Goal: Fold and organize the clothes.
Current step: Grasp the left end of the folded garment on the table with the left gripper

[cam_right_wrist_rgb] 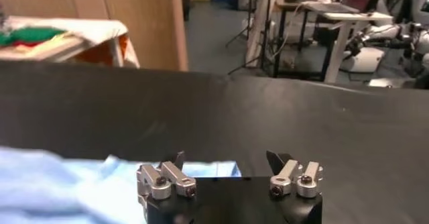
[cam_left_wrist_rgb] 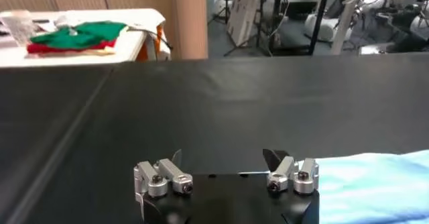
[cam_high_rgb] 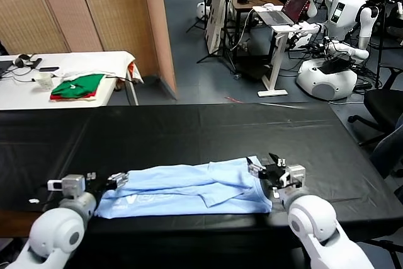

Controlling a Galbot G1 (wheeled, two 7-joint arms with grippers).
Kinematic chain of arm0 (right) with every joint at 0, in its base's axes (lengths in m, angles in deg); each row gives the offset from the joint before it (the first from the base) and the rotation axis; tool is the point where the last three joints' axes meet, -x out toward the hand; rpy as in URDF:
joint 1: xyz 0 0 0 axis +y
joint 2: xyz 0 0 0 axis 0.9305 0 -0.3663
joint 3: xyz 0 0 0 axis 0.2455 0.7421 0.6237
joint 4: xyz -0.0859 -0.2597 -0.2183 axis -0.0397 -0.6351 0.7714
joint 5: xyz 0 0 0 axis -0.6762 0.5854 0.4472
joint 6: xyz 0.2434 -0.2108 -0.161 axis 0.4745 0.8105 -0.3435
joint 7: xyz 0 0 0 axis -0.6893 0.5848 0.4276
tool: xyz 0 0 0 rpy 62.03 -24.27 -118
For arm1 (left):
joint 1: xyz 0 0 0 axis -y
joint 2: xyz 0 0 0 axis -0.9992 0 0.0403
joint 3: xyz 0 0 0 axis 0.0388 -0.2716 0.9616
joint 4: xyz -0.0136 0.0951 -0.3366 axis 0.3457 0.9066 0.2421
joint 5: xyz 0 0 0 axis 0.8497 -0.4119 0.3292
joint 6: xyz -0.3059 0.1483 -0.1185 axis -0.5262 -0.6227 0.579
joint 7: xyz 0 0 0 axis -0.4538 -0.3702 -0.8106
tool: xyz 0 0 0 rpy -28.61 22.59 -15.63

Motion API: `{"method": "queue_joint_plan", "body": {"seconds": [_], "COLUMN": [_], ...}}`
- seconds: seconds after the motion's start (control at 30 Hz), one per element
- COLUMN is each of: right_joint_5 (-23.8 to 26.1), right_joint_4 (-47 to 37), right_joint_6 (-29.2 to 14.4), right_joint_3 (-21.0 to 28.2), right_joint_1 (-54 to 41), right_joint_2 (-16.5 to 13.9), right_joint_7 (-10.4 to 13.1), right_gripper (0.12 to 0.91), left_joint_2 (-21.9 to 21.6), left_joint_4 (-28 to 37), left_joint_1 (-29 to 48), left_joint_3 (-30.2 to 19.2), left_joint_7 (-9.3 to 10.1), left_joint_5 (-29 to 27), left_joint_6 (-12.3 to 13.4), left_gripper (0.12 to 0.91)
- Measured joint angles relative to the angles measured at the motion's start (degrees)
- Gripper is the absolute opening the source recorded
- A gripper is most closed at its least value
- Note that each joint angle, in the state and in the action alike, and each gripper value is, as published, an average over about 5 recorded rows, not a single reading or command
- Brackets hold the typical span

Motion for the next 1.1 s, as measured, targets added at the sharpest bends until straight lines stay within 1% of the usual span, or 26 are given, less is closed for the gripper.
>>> {"method": "queue_joint_plan", "body": {"seconds": [0.2, 0.37, 0.43, 0.47, 0.57, 0.6, 0.67, 0.7, 0.77, 0.8, 0.83, 0.9, 0.93, 1.0, 1.03, 1.07, 1.1], "right_joint_5": [0.8, 1.7, 2.1, 2.3, 2.6, 2.7, 2.8, 2.9, 3.0, 3.0, 3.1, 3.6, 3.9, 4.9, 5.4, 5.8, 6.1], "right_joint_4": [-2.9, -5.1, -6.0, -6.4, -7.2, -7.4, -7.5, -7.6, -7.6, -7.6, -7.6, -7.7, -7.7, -7.7, -7.7, -7.6, -7.5], "right_joint_6": [-0.7, -1.4, -1.5, -1.5, -1.6, -1.6, -1.7, -1.8, -2.1, -2.3, -2.5, -3.1, -3.5, -4.4, -4.9, -5.4, -5.7], "right_joint_3": [0.6, 0.9, 1.1, 1.2, 1.3, 1.3, 1.2, 1.2, 1.0, 0.9, 0.8, 0.5, 0.3, 0.0, -0.2, -0.3, -0.5], "right_joint_1": [-1.2, -2.3, -2.7, -2.8, -2.8, -2.8, -2.6, -2.5, -2.3, -2.2, -2.1, -1.8, -1.6, -1.3, -1.1, -0.9, -0.7], "right_joint_2": [1.5, 2.9, 3.4, 3.6, 4.0, 4.1, 4.2, 4.2, 4.3, 4.4, 4.4, 4.7, 4.8, 5.2, 5.4, 5.6, 5.8], "right_joint_7": [-0.4, -1.0, -1.3, -1.4, -1.6, -1.6, -1.6, -1.6, -1.7, -1.7, -1.7, -1.6, -1.5, -1.1, -0.7, -0.4, -0.1], "right_gripper": [0.907, 0.897, 0.855, 0.821, 0.674, 0.605, 0.491, 0.416, 0.304, 0.242, 0.2, 0.16, 0.158, 0.164, 0.163, 0.162, 0.162], "left_joint_2": [0.2, 0.5, 0.6, 0.7, 0.8, 0.8, 0.8, 0.8, 0.8, 0.8, 0.7, 0.8, 0.9, 1.0, 1.1, 1.2, 1.3], "left_joint_4": [2.8, 3.7, 3.7, 3.7, 3.8, 3.8, 3.9, 4.0, 4.1, 4.1, 4.2, 4.3, 4.4, 4.6, 4.7, 4.9, 5.1], "left_joint_1": [0.7, 0.6, 0.4, 0.4, 0.3, 0.3, 0.4, 0.4, 0.5, 0.5, 0.5, 0.6, 0.6, 0.8, 0.9, 1.0, 1.2], "left_joint_3": [-1.2, -1.4, -1.4, -1.4, -1.4, -1.4, -1.4, -1.3, -1.3, -1.3, -1.3, -1.4, -1.5, -1.7, -1.9, -2.1, -2.3], "left_joint_7": [0.02, -0.08, -0.14, -0.16, -0.17, -0.17, -0.17, -0.17, -0.16, -0.16, -0.16, -0.15, -0.15, -0.19, -0.26, -0.45, -0.75], "left_joint_5": [-1.0, -1.2, -1.2, -1.2, -1.2, -1.2, -1.2, -1.3, -1.3, -1.4, -1.4, -1.7, -1.9, -2.6, -3.2, -4.0, -4.9], "left_joint_6": [-0.1, 0.0, 0.1, 0.1, 0.3, 0.4, 0.6, 0.7, 1.0, 1.2, 1.3, 1.7, 1.9, 2.7, 3.1, 3.7, 4.3], "left_gripper": [0.907, 0.907, 0.907, 0.907, 0.901, 0.891, 0.852, 0.826, 0.753, 0.71, 0.648, 0.539, 0.463, 0.35, 0.277, 0.223, 0.194]}}
